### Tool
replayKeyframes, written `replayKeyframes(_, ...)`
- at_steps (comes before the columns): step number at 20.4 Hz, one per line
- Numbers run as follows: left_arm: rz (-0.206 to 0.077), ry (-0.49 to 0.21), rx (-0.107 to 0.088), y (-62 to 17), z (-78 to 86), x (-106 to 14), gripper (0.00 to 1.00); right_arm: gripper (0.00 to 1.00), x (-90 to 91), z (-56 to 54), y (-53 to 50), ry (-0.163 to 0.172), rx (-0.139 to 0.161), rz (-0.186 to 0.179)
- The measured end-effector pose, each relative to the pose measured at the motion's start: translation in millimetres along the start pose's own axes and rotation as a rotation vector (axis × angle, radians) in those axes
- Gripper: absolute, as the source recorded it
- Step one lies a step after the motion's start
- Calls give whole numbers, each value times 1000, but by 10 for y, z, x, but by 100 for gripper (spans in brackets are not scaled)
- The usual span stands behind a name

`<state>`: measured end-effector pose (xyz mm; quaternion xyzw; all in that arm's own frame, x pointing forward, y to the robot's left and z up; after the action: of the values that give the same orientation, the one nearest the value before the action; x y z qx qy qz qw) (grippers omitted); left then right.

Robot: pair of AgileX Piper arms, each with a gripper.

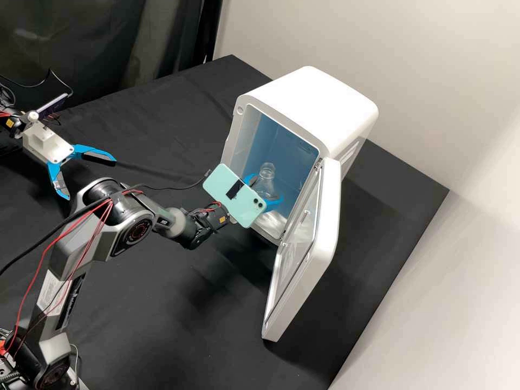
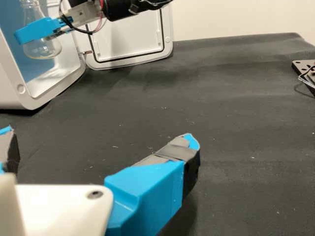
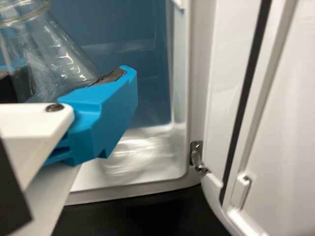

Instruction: Place the flask in the incubator

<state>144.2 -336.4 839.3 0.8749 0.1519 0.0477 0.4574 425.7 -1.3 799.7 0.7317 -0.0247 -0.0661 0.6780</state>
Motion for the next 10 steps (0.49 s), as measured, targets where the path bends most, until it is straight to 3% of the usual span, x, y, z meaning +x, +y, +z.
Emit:
replayKeyframes(4, -8, 2, -13, -18, -1, 14, 100, 0, 191, -64, 61, -5, 4, -3)
replayKeyframes(10, -23, -21, -16, -46, 31, 43, 100, 0, 540, -155, 149, -25, 14, -16)
